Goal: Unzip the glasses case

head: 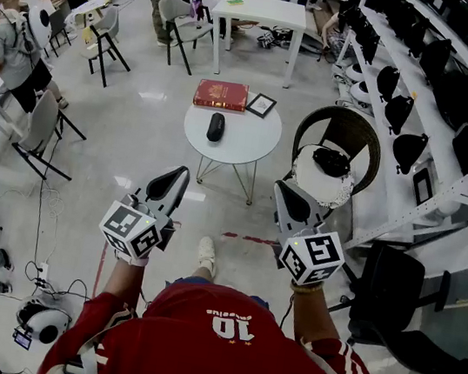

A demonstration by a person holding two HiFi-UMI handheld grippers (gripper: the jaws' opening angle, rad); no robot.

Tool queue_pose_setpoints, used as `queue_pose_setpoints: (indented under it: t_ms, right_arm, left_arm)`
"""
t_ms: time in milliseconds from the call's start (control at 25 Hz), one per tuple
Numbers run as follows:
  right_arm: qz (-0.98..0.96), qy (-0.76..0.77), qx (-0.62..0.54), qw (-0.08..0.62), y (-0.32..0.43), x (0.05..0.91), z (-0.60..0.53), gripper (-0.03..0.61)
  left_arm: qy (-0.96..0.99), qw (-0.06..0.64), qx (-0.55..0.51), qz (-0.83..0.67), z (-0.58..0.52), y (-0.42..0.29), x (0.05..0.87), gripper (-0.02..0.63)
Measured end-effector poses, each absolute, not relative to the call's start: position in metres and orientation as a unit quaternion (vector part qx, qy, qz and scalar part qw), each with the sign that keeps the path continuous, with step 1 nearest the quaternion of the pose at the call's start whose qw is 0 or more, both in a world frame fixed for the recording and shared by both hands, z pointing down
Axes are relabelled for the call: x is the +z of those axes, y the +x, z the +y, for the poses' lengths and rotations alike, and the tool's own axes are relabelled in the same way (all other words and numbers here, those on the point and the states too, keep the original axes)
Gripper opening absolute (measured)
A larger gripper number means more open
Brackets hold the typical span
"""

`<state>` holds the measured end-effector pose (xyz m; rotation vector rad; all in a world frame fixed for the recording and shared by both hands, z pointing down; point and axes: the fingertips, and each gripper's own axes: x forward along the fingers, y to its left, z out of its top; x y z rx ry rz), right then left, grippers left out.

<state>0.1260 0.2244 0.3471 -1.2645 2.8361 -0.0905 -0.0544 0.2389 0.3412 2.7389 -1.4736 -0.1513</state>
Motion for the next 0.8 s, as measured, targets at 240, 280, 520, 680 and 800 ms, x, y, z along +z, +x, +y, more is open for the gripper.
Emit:
queue_pose_setpoints:
  t_ms: [240,280,520,680,800]
  right_arm:
    - [0.910,-0.414,-0.031,0.019,0.133,0.343,0.224,0.015]
    - [0.909,-0.414,-0.029,0.019,0.133,0.343,0.224,0.015]
    - [0.910,-0.414,-0.026,0.017,0.134,0.343,0.225,0.015]
    - [0.910,-0.414,-0.024,0.019,0.136,0.343,0.228,0.015]
    - [0.909,-0.416,-0.025,0.020,0.140,0.342,0.229,0.015]
  left_arm:
    - [0.881,0.019,-0.050,-0.469,0.245,-0.053,0.339,0.002]
    - [0.882,0.020,-0.051,-0.469,0.245,-0.054,0.339,0.002]
    - [0.880,0.018,-0.052,-0.472,0.247,-0.055,0.340,0.002]
    - [0.880,0.022,-0.051,-0.471,0.249,-0.053,0.343,0.002]
    - [0.882,0.024,-0.049,-0.468,0.249,-0.049,0.343,0.002]
